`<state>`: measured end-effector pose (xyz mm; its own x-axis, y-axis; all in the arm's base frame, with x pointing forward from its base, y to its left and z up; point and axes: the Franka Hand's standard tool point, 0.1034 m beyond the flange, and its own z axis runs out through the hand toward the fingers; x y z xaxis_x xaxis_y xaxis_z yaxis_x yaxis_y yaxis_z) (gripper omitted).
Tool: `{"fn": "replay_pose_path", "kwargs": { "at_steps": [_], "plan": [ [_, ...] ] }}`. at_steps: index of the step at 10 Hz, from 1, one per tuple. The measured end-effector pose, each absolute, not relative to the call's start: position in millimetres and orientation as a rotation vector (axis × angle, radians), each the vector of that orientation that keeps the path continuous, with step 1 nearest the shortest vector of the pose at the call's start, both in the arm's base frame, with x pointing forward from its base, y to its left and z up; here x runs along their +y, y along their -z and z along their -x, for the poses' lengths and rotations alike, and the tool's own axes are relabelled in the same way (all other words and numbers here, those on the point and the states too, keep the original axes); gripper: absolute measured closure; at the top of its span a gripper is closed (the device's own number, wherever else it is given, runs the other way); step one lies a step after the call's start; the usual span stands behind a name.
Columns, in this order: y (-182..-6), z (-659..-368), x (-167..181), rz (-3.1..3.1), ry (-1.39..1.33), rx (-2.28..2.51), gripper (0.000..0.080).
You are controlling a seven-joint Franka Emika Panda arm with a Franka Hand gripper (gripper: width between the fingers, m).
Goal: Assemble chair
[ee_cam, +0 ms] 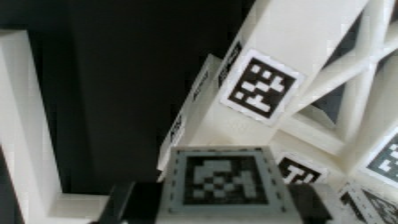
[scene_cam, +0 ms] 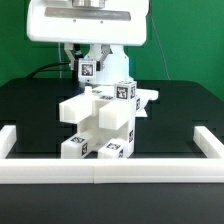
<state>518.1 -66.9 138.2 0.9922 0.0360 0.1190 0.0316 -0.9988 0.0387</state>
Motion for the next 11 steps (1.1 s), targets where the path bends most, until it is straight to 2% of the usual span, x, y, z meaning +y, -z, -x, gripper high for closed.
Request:
{"fn": "replay_pose_path", "kwargs": {
  "at_steps": [4, 11],
  "plan": [
    [-137.2, -517.7, -67.1, -3.097, -0.183, 0.054, 0.0517],
    [-123.2, -525.3, -63.2, -3.066, -0.152, 0.093, 0.0517]
  ]
}}
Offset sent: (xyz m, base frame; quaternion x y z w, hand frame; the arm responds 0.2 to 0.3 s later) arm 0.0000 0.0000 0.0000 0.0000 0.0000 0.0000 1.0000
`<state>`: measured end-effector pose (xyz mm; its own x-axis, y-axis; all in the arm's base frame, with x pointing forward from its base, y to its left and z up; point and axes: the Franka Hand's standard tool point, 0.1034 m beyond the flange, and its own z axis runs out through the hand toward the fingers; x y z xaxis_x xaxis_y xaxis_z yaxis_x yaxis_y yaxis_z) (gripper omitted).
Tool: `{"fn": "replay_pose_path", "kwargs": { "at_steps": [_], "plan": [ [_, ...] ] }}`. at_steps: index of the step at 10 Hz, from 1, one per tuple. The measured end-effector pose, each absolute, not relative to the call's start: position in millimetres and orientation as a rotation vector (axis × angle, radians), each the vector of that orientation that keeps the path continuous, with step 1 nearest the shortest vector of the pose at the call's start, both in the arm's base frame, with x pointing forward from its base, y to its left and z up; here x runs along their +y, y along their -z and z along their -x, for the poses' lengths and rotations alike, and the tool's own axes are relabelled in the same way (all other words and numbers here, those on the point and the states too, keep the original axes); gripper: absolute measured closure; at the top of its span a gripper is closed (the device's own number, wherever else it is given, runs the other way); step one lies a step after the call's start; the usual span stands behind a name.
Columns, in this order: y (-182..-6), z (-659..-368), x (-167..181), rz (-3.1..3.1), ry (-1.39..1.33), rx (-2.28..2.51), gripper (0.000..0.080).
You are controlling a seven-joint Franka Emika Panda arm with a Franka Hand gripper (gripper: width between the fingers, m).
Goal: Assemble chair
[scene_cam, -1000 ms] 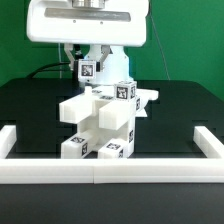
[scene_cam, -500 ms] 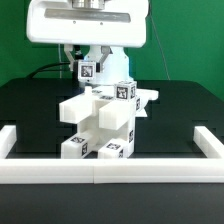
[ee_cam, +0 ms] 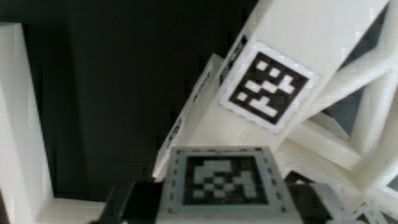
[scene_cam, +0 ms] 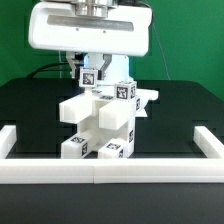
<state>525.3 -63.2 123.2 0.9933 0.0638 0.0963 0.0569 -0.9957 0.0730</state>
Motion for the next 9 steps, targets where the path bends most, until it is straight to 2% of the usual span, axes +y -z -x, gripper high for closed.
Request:
{"fn": "replay_pose_path", "kwargs": {
  "at_steps": [9],
  "plan": [
    [-120.9, -523.8, -66.2, -3.064, -0.142, 0.092, 0.0517]
  ]
}}
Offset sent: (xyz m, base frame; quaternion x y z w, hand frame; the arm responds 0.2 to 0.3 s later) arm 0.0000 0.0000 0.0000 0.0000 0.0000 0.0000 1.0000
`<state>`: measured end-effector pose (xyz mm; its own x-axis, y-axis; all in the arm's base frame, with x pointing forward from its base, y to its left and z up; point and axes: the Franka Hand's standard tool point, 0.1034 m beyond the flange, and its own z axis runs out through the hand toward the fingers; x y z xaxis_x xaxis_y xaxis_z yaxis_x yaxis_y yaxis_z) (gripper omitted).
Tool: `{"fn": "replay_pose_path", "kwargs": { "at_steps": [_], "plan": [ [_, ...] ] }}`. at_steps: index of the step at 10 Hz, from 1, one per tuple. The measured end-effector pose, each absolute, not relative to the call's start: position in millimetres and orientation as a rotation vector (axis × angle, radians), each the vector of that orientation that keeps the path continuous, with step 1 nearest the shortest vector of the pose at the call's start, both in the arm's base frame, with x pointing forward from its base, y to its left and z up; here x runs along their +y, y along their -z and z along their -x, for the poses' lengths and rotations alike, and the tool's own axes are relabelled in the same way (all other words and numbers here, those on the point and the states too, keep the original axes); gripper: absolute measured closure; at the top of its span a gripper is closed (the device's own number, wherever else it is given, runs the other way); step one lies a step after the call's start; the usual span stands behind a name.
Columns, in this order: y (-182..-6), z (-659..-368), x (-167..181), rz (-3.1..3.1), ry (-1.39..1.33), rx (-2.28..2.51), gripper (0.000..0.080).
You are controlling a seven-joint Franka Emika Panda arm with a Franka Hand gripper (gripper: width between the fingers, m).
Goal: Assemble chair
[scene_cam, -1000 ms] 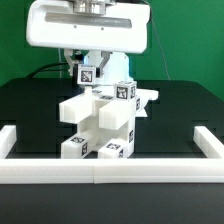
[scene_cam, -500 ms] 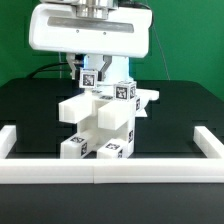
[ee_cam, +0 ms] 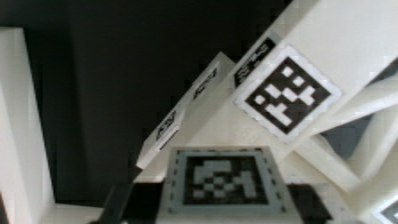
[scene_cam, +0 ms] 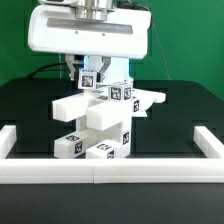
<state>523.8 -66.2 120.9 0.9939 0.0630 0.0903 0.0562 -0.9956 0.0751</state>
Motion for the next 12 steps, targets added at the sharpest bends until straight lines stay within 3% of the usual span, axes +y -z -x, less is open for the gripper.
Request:
{"fn": "replay_pose_path", "kwargs": {
  "at_steps": [12],
  "plan": [
    [-113.8, -526.6, -69.7, -3.031, -0.178, 0.114, 0.0517]
  ]
}}
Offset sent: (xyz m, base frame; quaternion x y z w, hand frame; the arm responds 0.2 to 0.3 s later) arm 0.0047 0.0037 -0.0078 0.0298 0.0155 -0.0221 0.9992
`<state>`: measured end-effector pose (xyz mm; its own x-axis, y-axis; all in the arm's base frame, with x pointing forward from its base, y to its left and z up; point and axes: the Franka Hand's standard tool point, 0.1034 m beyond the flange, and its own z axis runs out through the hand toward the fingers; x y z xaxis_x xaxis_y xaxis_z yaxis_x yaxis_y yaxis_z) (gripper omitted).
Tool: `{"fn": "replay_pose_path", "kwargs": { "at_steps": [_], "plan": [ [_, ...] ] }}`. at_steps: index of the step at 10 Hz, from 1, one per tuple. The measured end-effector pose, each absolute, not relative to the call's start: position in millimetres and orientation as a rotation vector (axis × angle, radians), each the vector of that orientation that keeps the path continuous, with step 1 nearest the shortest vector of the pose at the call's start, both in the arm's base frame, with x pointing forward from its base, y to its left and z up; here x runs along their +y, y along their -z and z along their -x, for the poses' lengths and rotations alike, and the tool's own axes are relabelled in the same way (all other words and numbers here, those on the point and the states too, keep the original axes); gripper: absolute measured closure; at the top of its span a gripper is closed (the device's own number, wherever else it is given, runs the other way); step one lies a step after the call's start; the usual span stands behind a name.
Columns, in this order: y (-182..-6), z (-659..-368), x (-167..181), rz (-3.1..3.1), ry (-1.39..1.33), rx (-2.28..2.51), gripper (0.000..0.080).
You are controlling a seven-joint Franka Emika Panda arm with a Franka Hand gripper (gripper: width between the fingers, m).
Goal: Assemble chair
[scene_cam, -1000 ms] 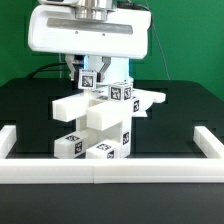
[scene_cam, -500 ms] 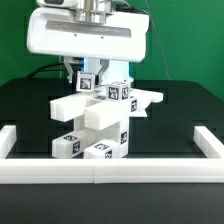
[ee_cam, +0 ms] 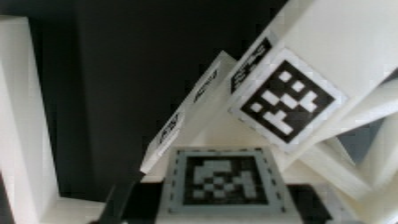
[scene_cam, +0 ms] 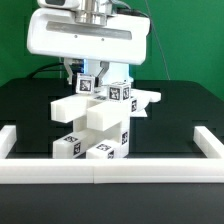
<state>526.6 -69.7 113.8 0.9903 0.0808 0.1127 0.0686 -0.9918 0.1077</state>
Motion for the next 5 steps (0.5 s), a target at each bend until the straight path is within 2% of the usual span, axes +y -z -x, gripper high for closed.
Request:
{"fn": "replay_pose_path", "kwargs": {
  "at_steps": [5],
  "plan": [
    [-113.8, -526.6, -69.7, -3.031, -0.178, 0.114, 0.0517]
  ]
}}
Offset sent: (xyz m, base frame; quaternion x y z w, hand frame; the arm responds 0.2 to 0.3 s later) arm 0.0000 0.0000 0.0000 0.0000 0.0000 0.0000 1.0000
